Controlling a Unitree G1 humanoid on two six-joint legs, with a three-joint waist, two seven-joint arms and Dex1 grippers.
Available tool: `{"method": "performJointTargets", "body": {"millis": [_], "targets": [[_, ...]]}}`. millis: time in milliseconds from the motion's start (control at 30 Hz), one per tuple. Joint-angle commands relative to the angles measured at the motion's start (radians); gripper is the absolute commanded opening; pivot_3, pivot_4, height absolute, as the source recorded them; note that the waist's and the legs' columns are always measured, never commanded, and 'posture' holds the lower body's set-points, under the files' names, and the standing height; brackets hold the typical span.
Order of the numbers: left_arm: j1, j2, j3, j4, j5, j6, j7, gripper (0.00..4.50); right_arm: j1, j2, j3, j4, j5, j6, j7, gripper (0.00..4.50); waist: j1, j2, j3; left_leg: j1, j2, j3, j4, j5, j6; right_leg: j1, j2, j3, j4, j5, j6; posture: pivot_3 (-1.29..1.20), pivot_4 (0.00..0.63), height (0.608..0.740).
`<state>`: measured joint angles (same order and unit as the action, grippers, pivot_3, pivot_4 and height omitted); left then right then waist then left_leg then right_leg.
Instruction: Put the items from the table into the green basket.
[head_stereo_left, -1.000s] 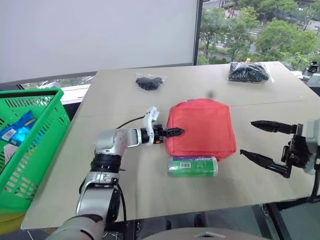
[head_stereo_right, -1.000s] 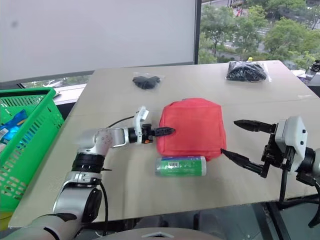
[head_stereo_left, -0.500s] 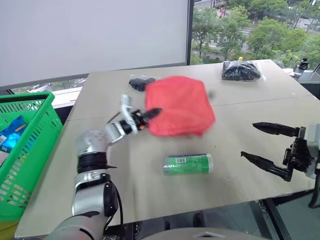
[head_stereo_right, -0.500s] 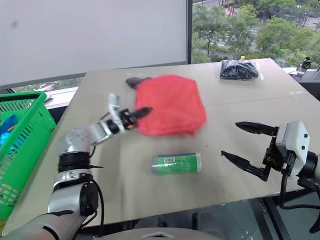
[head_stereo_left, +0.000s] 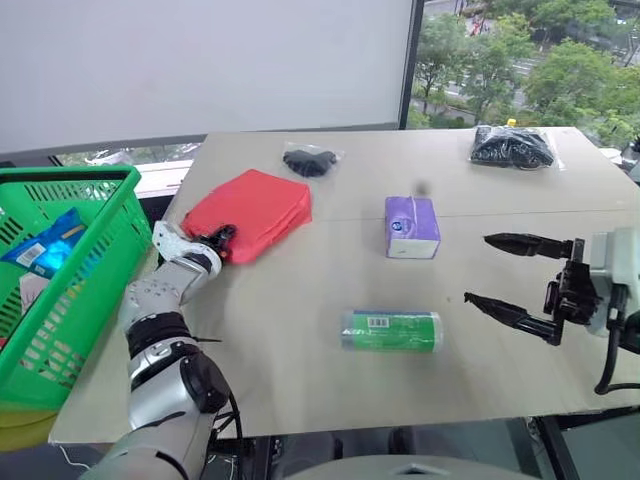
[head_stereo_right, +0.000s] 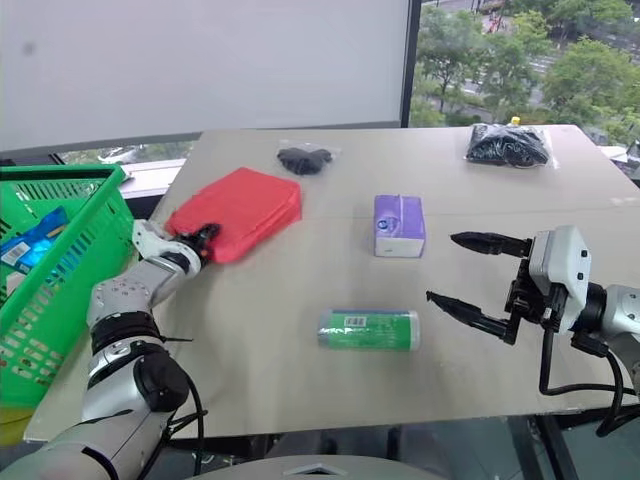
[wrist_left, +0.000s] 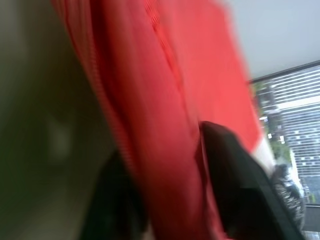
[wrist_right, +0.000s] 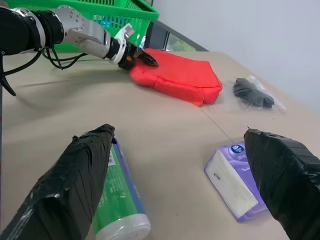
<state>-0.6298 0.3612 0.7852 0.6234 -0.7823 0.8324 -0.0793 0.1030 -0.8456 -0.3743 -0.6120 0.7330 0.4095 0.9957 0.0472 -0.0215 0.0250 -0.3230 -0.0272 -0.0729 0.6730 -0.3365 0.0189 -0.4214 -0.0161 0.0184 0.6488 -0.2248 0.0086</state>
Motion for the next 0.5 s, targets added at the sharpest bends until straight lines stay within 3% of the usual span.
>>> {"method": "performJointTargets", "body": {"millis": [33, 133, 233, 300, 400, 500], "targets": [[0.135, 0.044, 0.026, -0.253, -0.178, 0.271, -0.034, 4.14, 0.001, -0.013, -0.015, -0.013, -0.005, -0.017, 0.012, 4.50, -0.010, 0.000, -0.001, -0.002, 0.000, 0.000, 0.000, 0.000, 0.000, -0.003, -0.001, 0.000, 0.000, 0.000, 0.000, 0.03, 0.000, 0.740], [0.356, 0.164, -0.097, -0.501, -0.233, 0.424, -0.211, 4.46, 0.013, -0.016, -0.028, -0.013, -0.002, -0.014, 0.018, 4.50, -0.036, -0.001, -0.002, -0.005, 0.000, 0.001, -0.001, 0.000, 0.000, -0.007, 0.000, 0.002, 0.003, 0.000, 0.000, 0.04, 0.000, 0.740], [0.615, 0.376, -0.248, -0.771, -0.220, 0.400, -0.499, 4.46, 0.032, -0.020, -0.036, -0.014, 0.007, -0.001, 0.022, 4.50, -0.042, 0.000, -0.001, -0.004, 0.000, 0.003, -0.003, 0.000, -0.001, -0.011, 0.000, 0.005, 0.007, -0.002, -0.003, 0.08, 0.000, 0.740], [0.698, 0.470, -0.265, -0.893, -0.284, 0.406, -0.657, 4.46, 0.044, -0.022, -0.039, -0.019, 0.021, 0.011, 0.027, 4.50, -0.024, 0.003, 0.001, -0.002, -0.001, 0.003, -0.003, 0.001, -0.002, -0.009, -0.001, 0.005, 0.007, -0.002, -0.003, 0.08, 0.000, 0.740], [0.679, 0.585, -0.339, -1.052, -0.277, 0.337, -0.799, 4.46, 0.059, -0.035, -0.047, -0.025, 0.033, 0.020, 0.049, 4.50, 0.014, 0.011, 0.006, 0.001, -0.003, -0.001, 0.000, 0.001, -0.001, -0.002, -0.003, -0.001, 0.007, -0.005, -0.006, 0.10, 0.000, 0.740], [0.542, 0.640, -0.535, -1.127, -0.141, 0.220, -0.835, 4.46, 0.083, -0.061, -0.071, -0.015, 0.021, 0.017, 0.084, 4.50, 0.035, 0.018, 0.009, 0.013, -0.002, -0.001, -0.001, 0.001, -0.002, 0.014, -0.003, -0.004, 0.005, -0.008, -0.001, 0.08, 0.000, 0.740]]}}
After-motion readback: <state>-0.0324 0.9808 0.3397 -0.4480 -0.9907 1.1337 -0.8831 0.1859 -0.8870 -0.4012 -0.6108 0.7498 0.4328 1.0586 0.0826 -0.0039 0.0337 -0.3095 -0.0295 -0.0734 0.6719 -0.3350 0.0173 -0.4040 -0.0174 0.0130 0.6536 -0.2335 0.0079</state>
